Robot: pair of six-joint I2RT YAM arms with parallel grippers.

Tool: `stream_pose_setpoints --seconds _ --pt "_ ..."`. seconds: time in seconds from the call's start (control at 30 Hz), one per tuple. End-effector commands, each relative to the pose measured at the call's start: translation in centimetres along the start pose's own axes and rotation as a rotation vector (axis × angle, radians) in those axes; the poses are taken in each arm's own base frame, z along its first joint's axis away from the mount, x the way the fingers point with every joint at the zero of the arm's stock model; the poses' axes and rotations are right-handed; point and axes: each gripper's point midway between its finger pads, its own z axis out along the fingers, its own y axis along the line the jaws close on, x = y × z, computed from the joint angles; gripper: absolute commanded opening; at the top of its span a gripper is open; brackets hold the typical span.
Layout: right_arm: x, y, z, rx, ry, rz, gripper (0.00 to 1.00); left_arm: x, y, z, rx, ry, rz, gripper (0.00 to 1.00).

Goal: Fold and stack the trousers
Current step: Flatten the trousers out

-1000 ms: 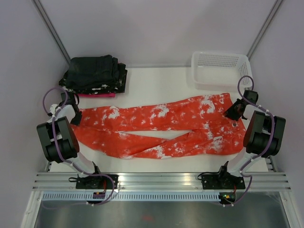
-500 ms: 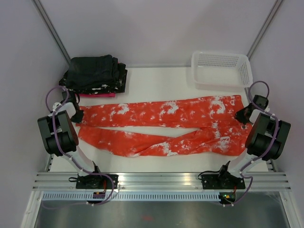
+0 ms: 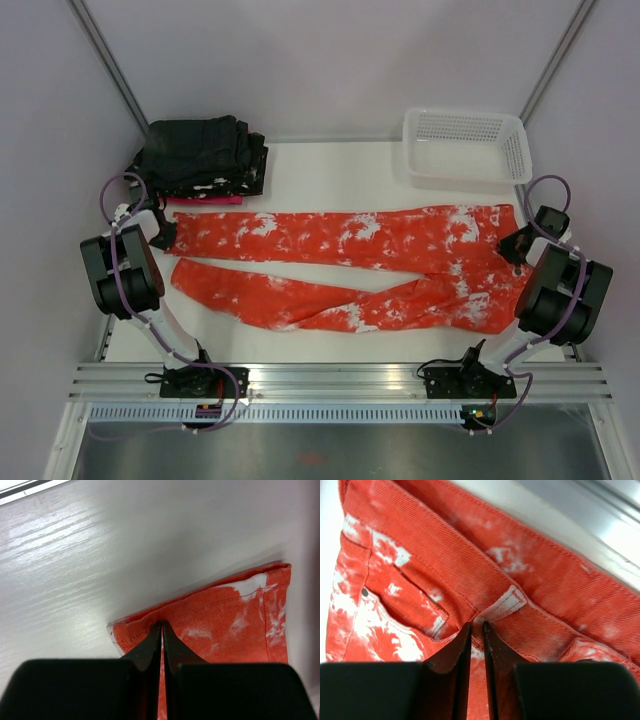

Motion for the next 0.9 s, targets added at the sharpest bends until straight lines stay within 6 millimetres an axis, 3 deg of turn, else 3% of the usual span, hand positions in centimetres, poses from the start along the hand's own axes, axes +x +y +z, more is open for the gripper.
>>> stream_pose_setpoints --seconds 0.0,0.2,0.27,0.33,0.43,0.47,0.5,0.53,0.6,0.67,0.73,0.8,0.87 --pt "-0.3 2.7 0.0 -0.064 -0.006 -0.063 0.22 -1.5 -2.0 0.9 0.053 -0.031 0.03 0.06" --pt "-0.5 4.6 0.5 -0.118 0.024 -0.107 0.25 -1.8 -2.6 0.6 0.072 -0.026 0.05 0.06" --pt "-0.9 5.0 -0.3 -0.12 0.031 -0.114 0.26 -2.2 -3.0 -1.1 0.105 -0.034 0.052 0.09" --pt "-1.3 5.9 -2.3 -0.154 0.018 -0.126 0.35 -2.0 -2.9 -2.7 0.151 -0.036 0.065 0.14" --pt "-2.3 7.4 -6.4 -0.215 -0.028 -0.16 0.59 -3.5 -2.7 -7.6 0.236 -0.11 0.079 0.63" --pt "-2.5 7.8 -7.5 -0.234 -0.037 -0.169 0.72 -3.7 -2.5 -8.9 0.258 -0.128 0.093 0.89" --pt "-3.1 8.6 -9.7 -0.268 -0.068 -0.185 0.76 -4.0 -2.3 -11.4 0.306 -0.152 0.101 0.94" --pt "-2.8 9.3 -10.9 -0.312 -0.063 -0.194 0.78 -4.1 -2.2 -12.7 0.332 -0.164 0.116 0.98" --pt "-2.5 10.3 -13.7 -0.373 -0.079 -0.205 0.82 -3.6 -0.6 -15.3 0.333 -0.164 0.122 0.99" --pt "-1.6 11.1 -15.5 -0.422 -0.076 -0.208 0.83 -2.6 0.4 -16.1 0.323 -0.142 0.133 0.99" --pt "-0.2 11.2 -17.2 -0.465 -0.075 -0.213 0.83 -0.7 2.2 -16.3 0.301 -0.11 0.157 0.99" --pt "1.7 10.4 -17.8 -0.47 -0.045 -0.222 0.83 1.7 4.7 -15.1 0.247 -0.067 0.151 0.99" --pt "3.2 9.6 -17.8 -0.455 -0.015 -0.263 0.84 2.7 6.5 -15.2 0.225 -0.068 0.131 0.99"
